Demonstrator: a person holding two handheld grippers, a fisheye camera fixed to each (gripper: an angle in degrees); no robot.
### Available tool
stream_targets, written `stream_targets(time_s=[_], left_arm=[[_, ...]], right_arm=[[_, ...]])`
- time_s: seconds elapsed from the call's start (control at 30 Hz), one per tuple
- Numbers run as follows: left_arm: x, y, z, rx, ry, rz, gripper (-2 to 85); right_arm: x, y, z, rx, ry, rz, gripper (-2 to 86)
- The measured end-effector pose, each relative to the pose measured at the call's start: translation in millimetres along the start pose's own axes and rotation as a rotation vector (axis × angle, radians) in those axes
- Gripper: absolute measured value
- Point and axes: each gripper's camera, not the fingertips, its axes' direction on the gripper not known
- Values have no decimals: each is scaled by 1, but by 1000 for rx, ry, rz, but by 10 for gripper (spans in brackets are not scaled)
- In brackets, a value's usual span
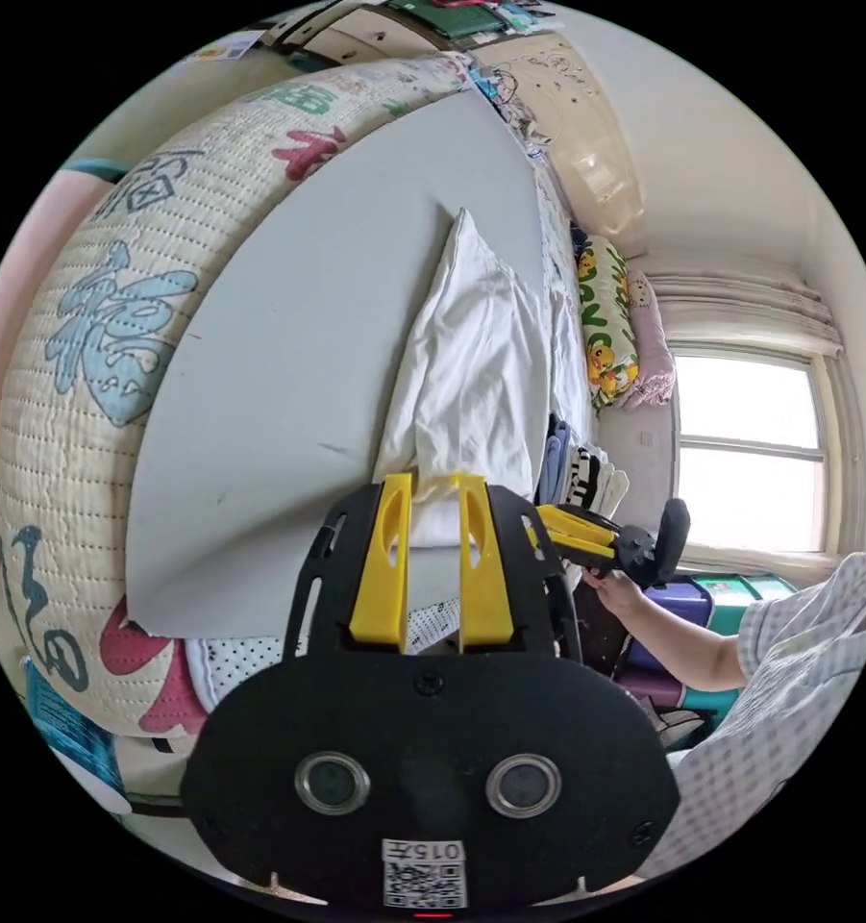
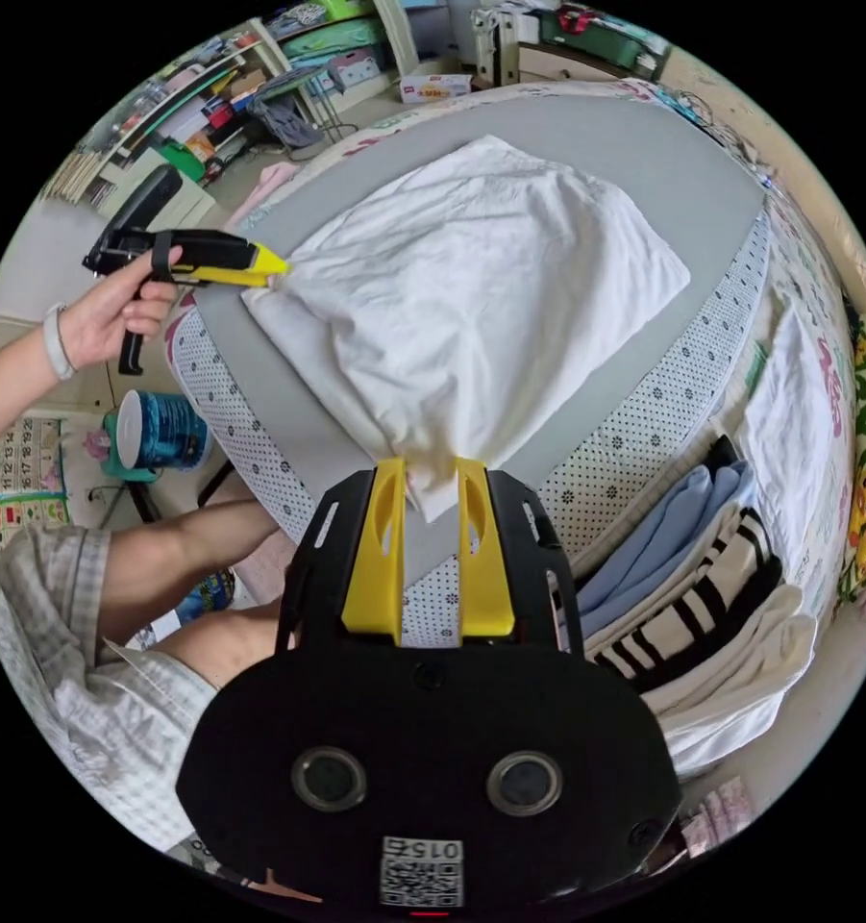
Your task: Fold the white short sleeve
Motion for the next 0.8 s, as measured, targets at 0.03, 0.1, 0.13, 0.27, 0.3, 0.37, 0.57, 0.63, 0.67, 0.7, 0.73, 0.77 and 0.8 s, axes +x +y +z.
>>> stream_targets(time_s=[0.03, 0.1, 0.13, 0.27, 0.3, 0.37, 0.57, 0.63, 0.67, 0.7, 0.73, 0.77, 0.8], left_arm=[[-1, -2, 2, -18, -4, -18, 39], [0, -3, 3, -24, 5, -25, 12], [4, -2, 2, -28, -10, -20, 2], [25, 5, -9, -16, -64, 27, -7], [28, 7, -12, -7, -69, 31, -7], [43, 15, -22, 14, -98, 58, -8], [72, 43, -20, -16, -295, 145, -8], [70, 52, -13, -38, -317, 129, -8], [73, 57, -8, -47, -354, 145, -8], [74, 59, -5, -58, -378, 155, -7], [77, 63, 2, -80, -427, 174, -7], [79, 67, 8, -97, -470, 174, -7], [82, 68, 9, -98, -479, 171, -7]], right_arm=[[3, -1, 10, -13, 11, -34, 84], [9, 2, 18, -15, 14, -79, 79], [16, 5, 21, -18, 10, -92, 70], [37, 17, 18, -19, -11, -126, 9], [39, 20, 17, -17, -8, -132, 5], [50, 29, 13, -4, -21, -148, -4], [60, 47, 17, -23, -27, -258, -10], [64, 50, 25, -41, -45, -261, -10], [67, 51, 30, -49, -48, -263, -10], [68, 51, 32, -53, -46, -268, -10], [70, 52, 34, -59, -37, -281, -10], [73, 54, 33, -60, -28, -294, -9], [73, 54, 31, -69, -25, -302, -9]])
